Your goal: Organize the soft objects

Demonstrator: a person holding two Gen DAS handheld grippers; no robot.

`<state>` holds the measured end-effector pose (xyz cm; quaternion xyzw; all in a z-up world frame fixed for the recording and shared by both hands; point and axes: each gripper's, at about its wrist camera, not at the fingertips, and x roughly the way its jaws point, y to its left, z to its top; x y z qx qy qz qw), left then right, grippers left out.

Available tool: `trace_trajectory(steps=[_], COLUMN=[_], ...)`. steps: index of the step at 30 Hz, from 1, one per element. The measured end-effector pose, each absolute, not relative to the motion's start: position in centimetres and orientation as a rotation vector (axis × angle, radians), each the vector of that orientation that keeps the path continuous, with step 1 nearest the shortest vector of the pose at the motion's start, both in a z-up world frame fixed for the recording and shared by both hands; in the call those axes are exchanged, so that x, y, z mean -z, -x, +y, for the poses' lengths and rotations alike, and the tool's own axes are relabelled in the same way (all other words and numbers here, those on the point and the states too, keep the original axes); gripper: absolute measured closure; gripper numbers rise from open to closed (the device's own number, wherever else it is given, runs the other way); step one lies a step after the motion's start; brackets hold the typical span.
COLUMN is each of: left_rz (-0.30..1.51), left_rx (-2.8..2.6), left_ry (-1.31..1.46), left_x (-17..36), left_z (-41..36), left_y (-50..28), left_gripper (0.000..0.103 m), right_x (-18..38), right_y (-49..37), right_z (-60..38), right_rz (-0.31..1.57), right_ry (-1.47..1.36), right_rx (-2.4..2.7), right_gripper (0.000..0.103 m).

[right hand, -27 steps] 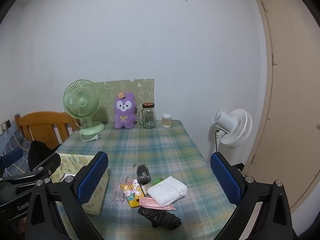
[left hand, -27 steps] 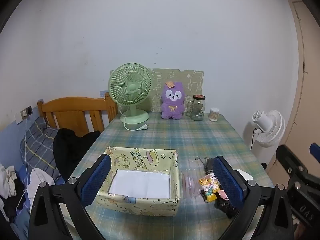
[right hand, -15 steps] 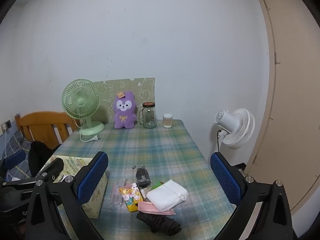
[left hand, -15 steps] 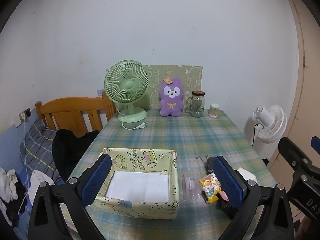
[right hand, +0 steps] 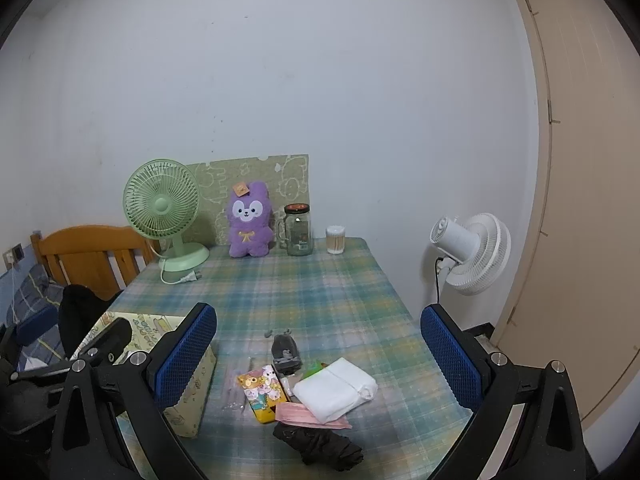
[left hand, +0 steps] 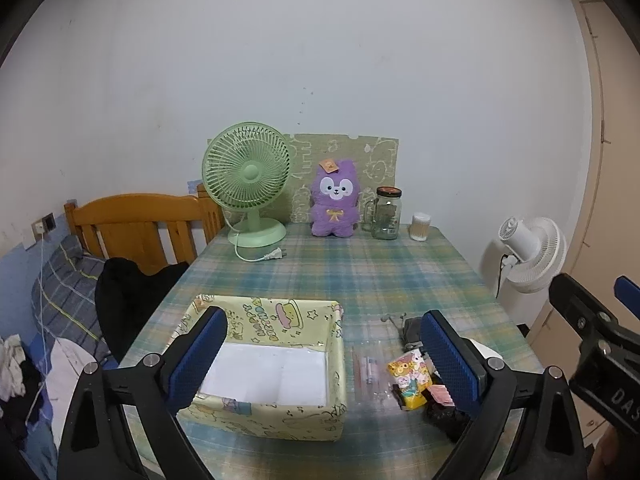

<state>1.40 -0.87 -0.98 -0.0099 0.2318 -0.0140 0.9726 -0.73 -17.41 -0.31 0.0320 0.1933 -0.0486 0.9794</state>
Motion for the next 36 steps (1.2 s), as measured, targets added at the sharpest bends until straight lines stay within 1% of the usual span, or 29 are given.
trace_trajectory(steps=[18, 26, 36], left_rz=[0.456, 0.467, 0.467], left_rx=[0.041, 0.044, 0.036], left_ry=[-0.016, -0.018, -0.017], left_x=[1.0, 1.5, 1.3], left_z=[-1.6, -2.1, -2.5], left_y=[-0.8, -0.6, -0.5], left_gripper=[0.005, 0.007, 0.008], right_x=[-0.1, 0.2, 0.0], right_y=[1.1, 1.0, 1.2], right_z=[-16.9, -16.7, -16.5], right_rz=[0.405, 0.423, 0.408], right_ry=[-0.072, -0.081, -0.062], right_rx=[0.080, 0.046, 0.052], right_gripper=[0.000, 0.000, 0.000])
